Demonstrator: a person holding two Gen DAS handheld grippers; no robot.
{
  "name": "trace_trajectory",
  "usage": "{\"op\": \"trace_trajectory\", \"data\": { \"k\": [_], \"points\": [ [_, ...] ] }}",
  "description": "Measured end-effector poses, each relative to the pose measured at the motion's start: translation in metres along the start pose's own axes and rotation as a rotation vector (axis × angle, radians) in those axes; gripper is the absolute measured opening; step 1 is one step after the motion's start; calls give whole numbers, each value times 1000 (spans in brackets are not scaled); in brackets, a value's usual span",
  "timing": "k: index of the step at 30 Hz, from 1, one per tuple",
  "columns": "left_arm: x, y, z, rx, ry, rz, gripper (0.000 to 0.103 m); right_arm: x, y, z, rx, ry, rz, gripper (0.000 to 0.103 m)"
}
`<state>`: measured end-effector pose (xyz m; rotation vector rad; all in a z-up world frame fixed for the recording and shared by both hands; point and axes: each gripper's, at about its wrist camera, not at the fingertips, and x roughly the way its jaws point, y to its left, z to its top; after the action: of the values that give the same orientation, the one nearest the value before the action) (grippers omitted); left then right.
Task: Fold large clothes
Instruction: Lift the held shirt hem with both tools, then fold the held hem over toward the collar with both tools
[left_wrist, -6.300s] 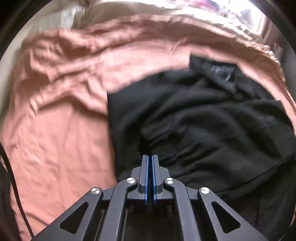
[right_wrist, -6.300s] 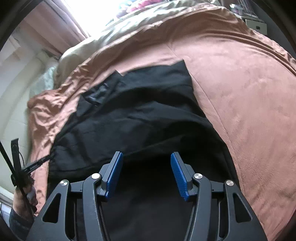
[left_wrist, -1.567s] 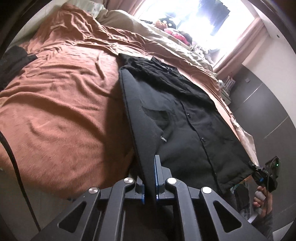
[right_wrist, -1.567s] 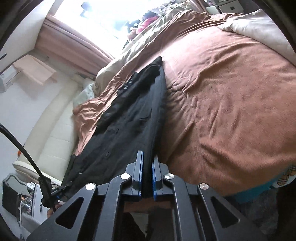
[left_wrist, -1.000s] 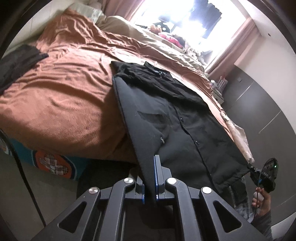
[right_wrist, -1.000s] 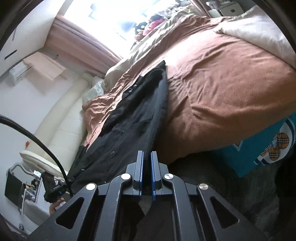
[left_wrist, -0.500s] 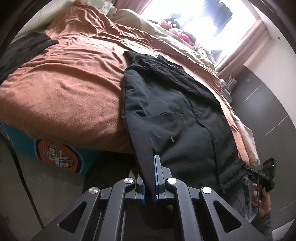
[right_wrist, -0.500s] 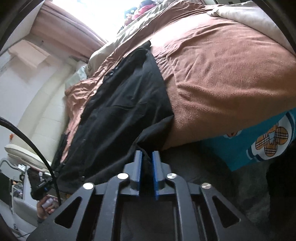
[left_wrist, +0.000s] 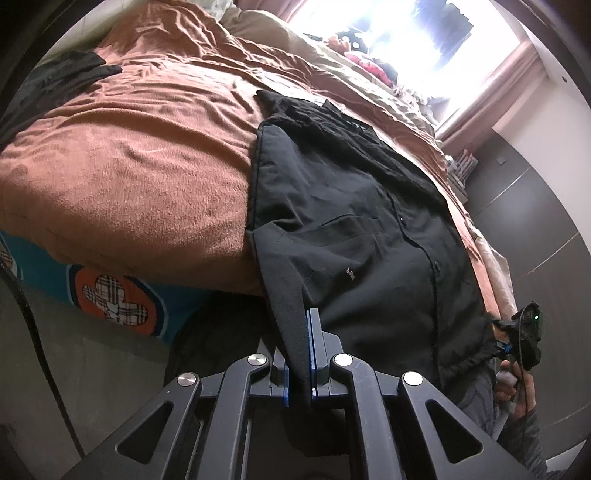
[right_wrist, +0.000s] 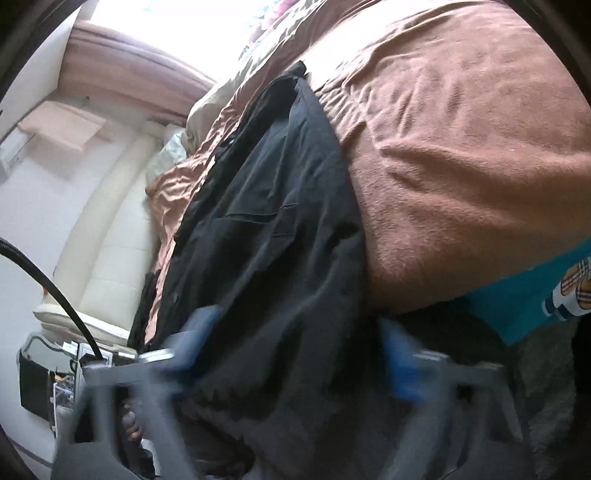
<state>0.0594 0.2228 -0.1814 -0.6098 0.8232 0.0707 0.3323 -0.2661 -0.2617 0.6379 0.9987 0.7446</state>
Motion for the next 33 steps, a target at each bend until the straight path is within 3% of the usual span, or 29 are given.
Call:
{"op": "trace_trajectory", "data": {
  "k": [3,7,19,28,33],
  "points": [
    [-2,0,2,-4,-6,-6,7,0,7,4,-35,5,-18,6],
    [-13,-5,6,6,-32,-22,7,-20,27,7,-81,-52,45,1],
    [-96,-38,36,62,-199,-110,7,-85,111,13,-260,-182,179,0],
    [-182,-74,66,135,-345,-208,7,-152,142,18,-349,-281,287,0],
    [-215,-97,82,185,-442,-221,7,-177,161,28,-414,-367,281,0]
  ]
}}
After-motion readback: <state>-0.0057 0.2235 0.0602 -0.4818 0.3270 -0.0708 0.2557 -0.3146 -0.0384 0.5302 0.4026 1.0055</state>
